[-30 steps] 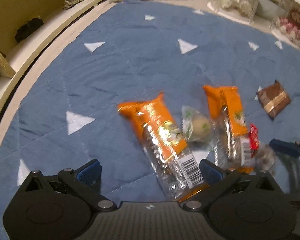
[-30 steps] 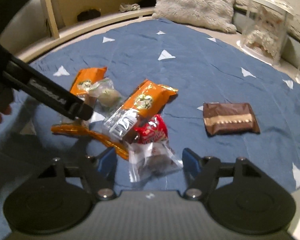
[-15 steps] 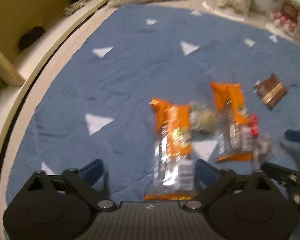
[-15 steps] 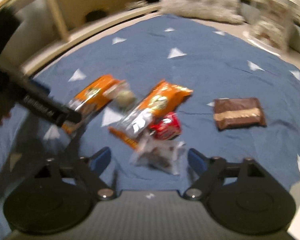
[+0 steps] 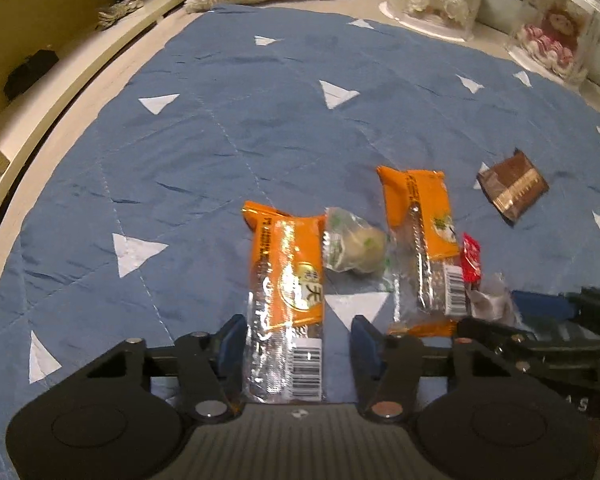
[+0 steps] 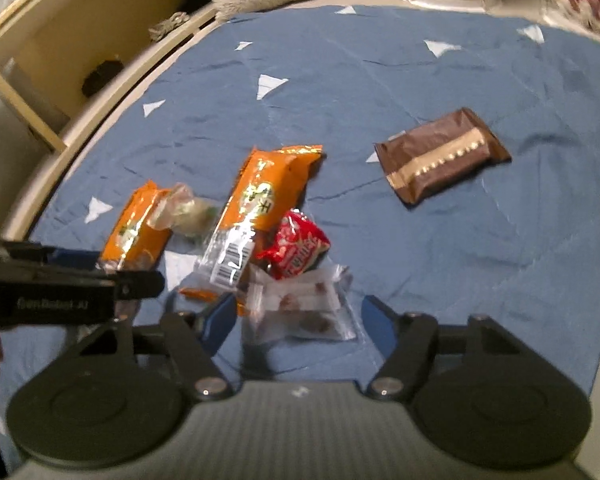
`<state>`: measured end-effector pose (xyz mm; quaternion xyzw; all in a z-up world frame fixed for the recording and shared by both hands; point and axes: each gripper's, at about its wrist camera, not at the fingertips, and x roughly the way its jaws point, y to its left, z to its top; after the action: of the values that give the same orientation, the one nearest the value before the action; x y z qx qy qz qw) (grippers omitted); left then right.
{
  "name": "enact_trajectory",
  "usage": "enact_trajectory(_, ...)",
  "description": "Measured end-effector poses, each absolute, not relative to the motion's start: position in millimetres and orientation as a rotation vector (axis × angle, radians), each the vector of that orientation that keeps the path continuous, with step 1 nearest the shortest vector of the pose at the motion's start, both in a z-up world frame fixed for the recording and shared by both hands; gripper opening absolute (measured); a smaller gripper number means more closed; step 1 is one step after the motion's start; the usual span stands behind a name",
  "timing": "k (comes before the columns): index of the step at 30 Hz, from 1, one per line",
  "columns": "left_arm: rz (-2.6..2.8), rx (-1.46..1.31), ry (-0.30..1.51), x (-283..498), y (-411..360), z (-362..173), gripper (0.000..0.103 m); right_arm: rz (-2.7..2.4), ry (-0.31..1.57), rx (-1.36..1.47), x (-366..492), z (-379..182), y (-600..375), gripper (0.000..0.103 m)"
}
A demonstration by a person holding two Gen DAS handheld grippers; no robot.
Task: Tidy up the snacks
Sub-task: 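Grasp orange bread packet with left tool while right tool grasps clear candy packet, then lift both packets and carry them over the white box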
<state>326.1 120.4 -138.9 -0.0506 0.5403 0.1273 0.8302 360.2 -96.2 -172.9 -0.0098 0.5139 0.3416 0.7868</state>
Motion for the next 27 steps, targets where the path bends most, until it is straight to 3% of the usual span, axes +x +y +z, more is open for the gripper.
enact_trajectory(4, 0.287, -0.119, 1.143, 326, 126, -140, 0.045, 0.753, 1.089, -0.051, 356, -173, -94, 0.06)
enact_trajectory(8, 0.289, -0.123, 1.144, 326, 128, -140, 0.042, 0.748, 1.08, -0.068, 356, -170, -97, 0.049)
enact_trajectory(27, 0.256, -0.169, 1.084, 302, 116, -100, 0.037, 0.63, 1.012, -0.034, 351, -137, -126, 0.047)
